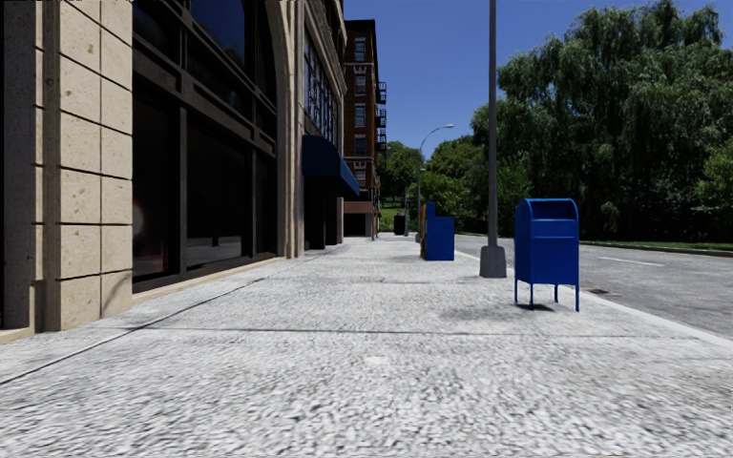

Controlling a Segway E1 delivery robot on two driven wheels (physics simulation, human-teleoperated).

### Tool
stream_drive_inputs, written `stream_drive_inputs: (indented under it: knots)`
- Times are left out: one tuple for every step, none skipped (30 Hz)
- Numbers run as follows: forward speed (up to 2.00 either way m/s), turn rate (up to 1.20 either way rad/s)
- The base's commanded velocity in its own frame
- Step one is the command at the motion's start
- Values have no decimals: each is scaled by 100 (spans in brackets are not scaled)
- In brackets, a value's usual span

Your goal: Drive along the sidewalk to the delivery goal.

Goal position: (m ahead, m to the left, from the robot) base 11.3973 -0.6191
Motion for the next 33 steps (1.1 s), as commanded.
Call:
stream_drive_inputs:
  knots:
    - [200,0]
    - [200,0]
    - [200,0]
    - [200,0]
    - [200,0]
    - [200,0]
    - [200,0]
    - [200,0]
    - [200,0]
    - [200,0]
    - [200,0]
    - [200,0]
    - [200,0]
    - [200,0]
    - [200,0]
    - [200,0]
    - [200,0]
    - [200,0]
    - [200,0]
    - [200,0]
    - [200,0]
    - [200,0]
    - [200,0]
    - [200,0]
    - [200,0]
    - [200,0]
    - [200,0]
    - [195,0]
    - [200,0]
    - [200,0]
    - [200,0]
    - [200,0]
    - [200,0]
